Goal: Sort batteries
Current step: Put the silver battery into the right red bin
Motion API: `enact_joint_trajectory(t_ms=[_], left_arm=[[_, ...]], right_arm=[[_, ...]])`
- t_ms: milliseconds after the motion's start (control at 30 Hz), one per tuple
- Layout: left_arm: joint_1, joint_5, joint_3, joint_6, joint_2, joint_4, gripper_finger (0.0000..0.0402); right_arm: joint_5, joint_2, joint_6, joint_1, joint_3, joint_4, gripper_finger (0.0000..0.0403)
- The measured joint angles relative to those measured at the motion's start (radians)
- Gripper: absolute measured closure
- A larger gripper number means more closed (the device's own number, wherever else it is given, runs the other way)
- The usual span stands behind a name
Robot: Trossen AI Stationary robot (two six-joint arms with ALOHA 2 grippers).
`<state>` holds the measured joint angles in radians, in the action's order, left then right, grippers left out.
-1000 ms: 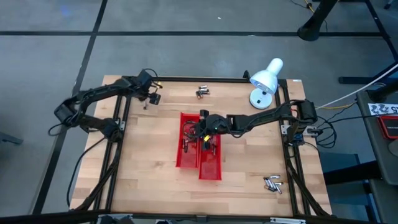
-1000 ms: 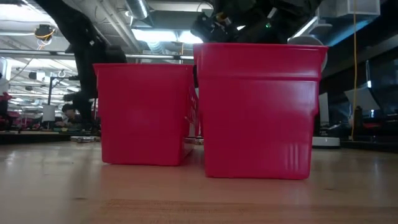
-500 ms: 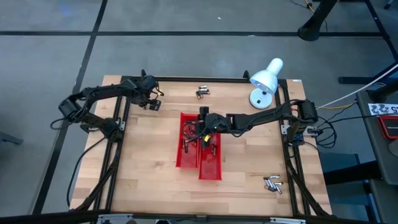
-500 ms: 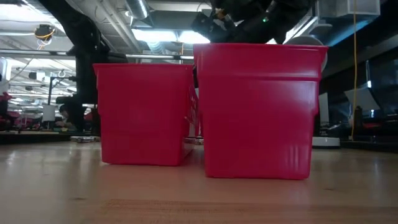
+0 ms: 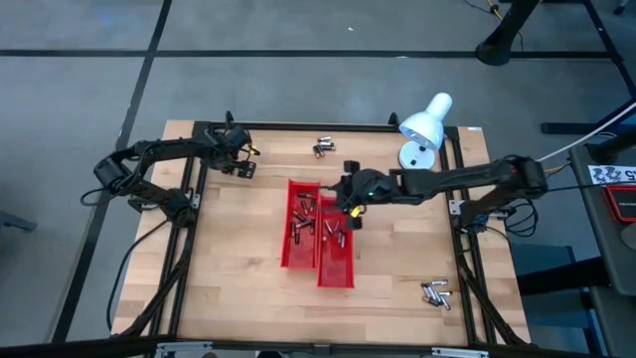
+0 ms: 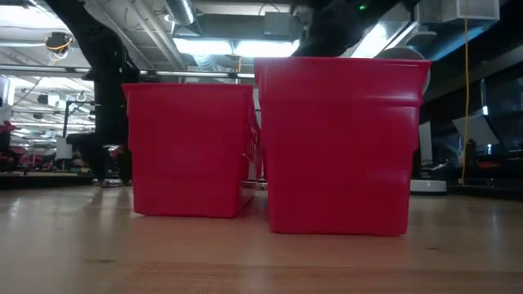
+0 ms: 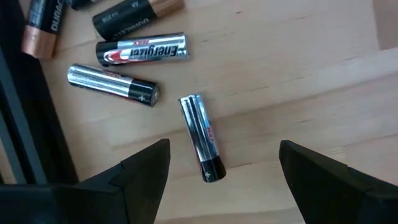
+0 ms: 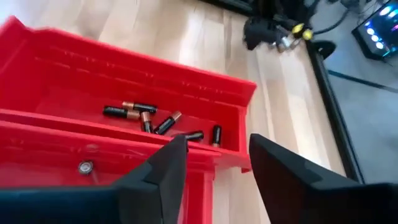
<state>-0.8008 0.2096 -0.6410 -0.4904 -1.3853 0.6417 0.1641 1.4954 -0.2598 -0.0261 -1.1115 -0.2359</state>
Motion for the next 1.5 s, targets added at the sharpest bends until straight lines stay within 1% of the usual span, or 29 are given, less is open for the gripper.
enact_joint_trajectory(t_ms=[167, 267, 500, 600, 767, 800, 1000, 1133, 1200, 1300, 1400, 1500], left_arm=[[-0.006, -0.001, 0.019, -0.004, 0.0, -0.016, 0.0154], [-0.006, 0.0, 0.036, -0.008, 0.0, -0.062, 0.0179], [-0.006, -0.02, 0.045, -0.004, -0.042, -0.09, 0.0237], [-0.004, -0.024, 0.044, 0.023, -0.054, -0.094, 0.0273], [0.012, -0.027, 0.02, 0.045, -0.031, -0.077, 0.0359], [0.018, -0.025, 0.012, 0.05, -0.022, -0.072, 0.0368], [0.094, -0.022, -0.077, 0.048, 0.063, -0.076, 0.0368], [0.19, -0.022, -0.15, 0.045, 0.137, -0.124, 0.0362], [0.254, -0.022, -0.172, 0.044, 0.166, -0.185, 0.0365], [0.355, -0.026, -0.189, 0.037, 0.196, -0.339, 0.0365], [0.439, -0.054, -0.196, 0.031, 0.19, -0.444, 0.0365], [0.522, -0.059, -0.196, 0.017, 0.165, -0.541, 0.0364]], right_arm=[[0.008, -0.141, 0.045, 0.0, 0.117, 0.006, 0.0234], [0.057, -0.234, 0.084, 0.0, 0.202, 0.023, 0.0234], [0.107, -0.432, 0.198, 0.0, 0.401, 0.082, 0.0234], [0.13, -0.499, 0.238, 0.0, 0.471, 0.091, 0.0235], [0.134, -0.586, 0.294, 0.0, 0.559, 0.107, 0.0235], [0.135, -0.598, 0.305, 0.0, 0.571, 0.108, 0.0235], [0.14, -0.632, 0.32, 0.0, 0.614, 0.117, 0.0235], [0.142, -0.633, 0.319, 0.0, 0.617, 0.119, 0.0235], [0.142, -0.633, 0.316, 0.0, 0.617, 0.115, 0.0235], [0.163, -0.633, 0.308, 0.0, 0.617, 0.119, 0.0235], [0.192, -0.633, 0.305, 0.0, 0.617, 0.128, 0.0235], [0.195, -0.633, 0.301, 0.0, 0.617, 0.146, 0.0235]])
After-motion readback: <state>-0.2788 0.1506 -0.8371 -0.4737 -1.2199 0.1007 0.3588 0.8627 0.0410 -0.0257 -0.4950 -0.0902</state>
